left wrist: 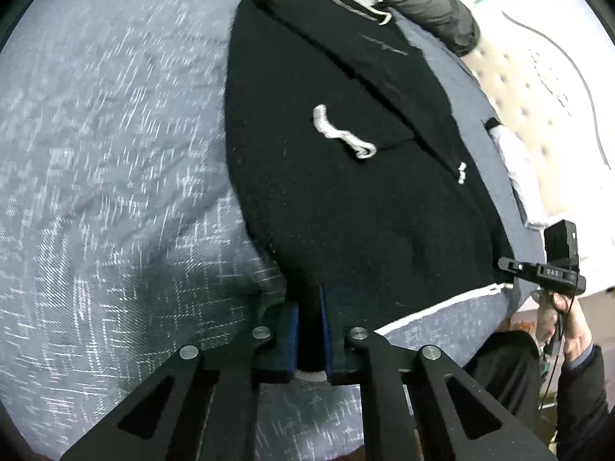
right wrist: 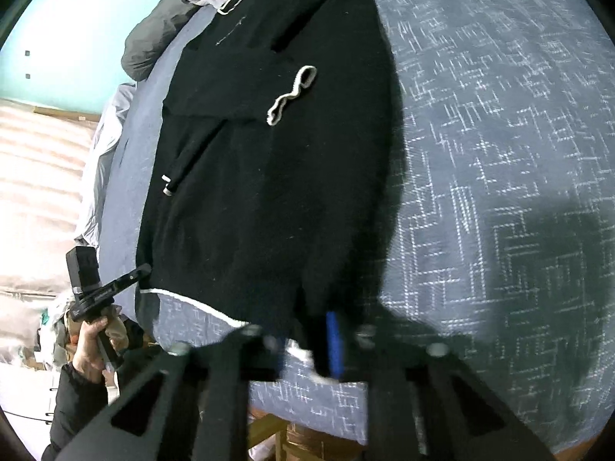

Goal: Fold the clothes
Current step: 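Lift the hem with both tools and carry it toward the collar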

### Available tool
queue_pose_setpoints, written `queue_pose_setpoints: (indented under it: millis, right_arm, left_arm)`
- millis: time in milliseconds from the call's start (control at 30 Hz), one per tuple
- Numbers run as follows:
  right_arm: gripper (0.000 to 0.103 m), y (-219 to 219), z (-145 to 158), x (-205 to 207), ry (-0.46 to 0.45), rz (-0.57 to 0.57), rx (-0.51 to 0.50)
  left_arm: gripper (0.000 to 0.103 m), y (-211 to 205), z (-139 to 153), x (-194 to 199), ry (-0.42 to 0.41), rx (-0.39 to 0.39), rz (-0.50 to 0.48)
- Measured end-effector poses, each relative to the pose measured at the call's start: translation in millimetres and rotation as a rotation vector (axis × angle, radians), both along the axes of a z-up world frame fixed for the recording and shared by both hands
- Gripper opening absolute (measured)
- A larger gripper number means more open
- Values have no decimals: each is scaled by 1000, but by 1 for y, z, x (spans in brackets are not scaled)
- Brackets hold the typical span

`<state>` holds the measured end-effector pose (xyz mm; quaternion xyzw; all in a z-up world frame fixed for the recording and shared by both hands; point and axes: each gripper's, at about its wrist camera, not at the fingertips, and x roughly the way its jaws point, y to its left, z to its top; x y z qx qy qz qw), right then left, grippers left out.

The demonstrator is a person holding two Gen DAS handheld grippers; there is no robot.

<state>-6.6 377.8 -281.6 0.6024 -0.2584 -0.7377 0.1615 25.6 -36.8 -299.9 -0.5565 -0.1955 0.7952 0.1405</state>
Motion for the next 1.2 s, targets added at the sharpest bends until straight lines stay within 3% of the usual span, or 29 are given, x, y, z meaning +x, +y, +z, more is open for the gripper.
queue_pose_setpoints:
  millis: [367, 633, 833, 1200]
  right_arm:
    - [6, 0, 60, 12, 132, 34, 11]
    - [6, -3, 96, 34, 202, 65, -4]
    - [6, -6, 119, 51, 245, 90, -12]
    - [6, -19, 164, 89, 343, 153, -23]
  left_arm:
    - [8, -2, 81, 23, 133, -54, -80]
    - [8, -3, 110, 41, 179, -70, -113]
    - [8, -3, 138, 76, 219, -103, -148]
    - [8, 2, 176, 132, 294, -86, -176]
